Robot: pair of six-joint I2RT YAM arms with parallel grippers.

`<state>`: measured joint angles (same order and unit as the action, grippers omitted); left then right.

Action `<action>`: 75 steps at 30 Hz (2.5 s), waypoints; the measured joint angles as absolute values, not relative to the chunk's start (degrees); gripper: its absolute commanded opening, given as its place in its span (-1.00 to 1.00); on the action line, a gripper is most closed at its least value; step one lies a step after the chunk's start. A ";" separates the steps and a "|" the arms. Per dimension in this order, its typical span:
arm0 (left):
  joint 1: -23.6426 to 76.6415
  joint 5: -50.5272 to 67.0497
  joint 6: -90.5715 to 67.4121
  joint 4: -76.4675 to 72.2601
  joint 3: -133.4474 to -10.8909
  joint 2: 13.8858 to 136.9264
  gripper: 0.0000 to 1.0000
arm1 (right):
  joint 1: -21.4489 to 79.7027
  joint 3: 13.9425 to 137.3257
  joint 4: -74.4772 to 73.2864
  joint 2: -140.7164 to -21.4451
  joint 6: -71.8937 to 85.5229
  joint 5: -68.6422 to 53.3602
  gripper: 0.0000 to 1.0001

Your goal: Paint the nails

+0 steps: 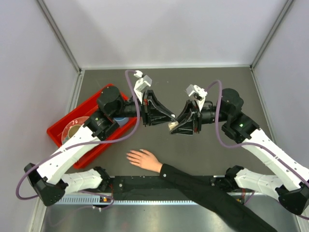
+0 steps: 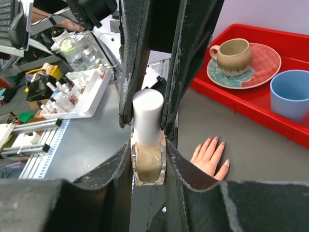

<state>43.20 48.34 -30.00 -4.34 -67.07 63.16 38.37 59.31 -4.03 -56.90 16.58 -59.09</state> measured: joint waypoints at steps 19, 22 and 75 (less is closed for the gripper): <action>52.84 3.64 -21.23 11.25 -75.11 64.38 -1.00 | 48.84 62.65 -9.08 -57.54 7.49 -13.63 -1.00; 56.21 -8.69 -21.10 11.68 -75.11 65.43 -0.95 | 50.89 62.72 -8.58 -59.24 5.41 -4.80 -1.00; 42.39 49.84 -24.91 9.10 -74.46 63.53 -1.00 | 41.71 65.21 -8.99 -60.51 13.96 -57.49 -1.00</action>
<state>42.39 49.84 -24.91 9.10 -74.46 63.53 41.71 65.21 -8.99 -60.51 13.96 -57.49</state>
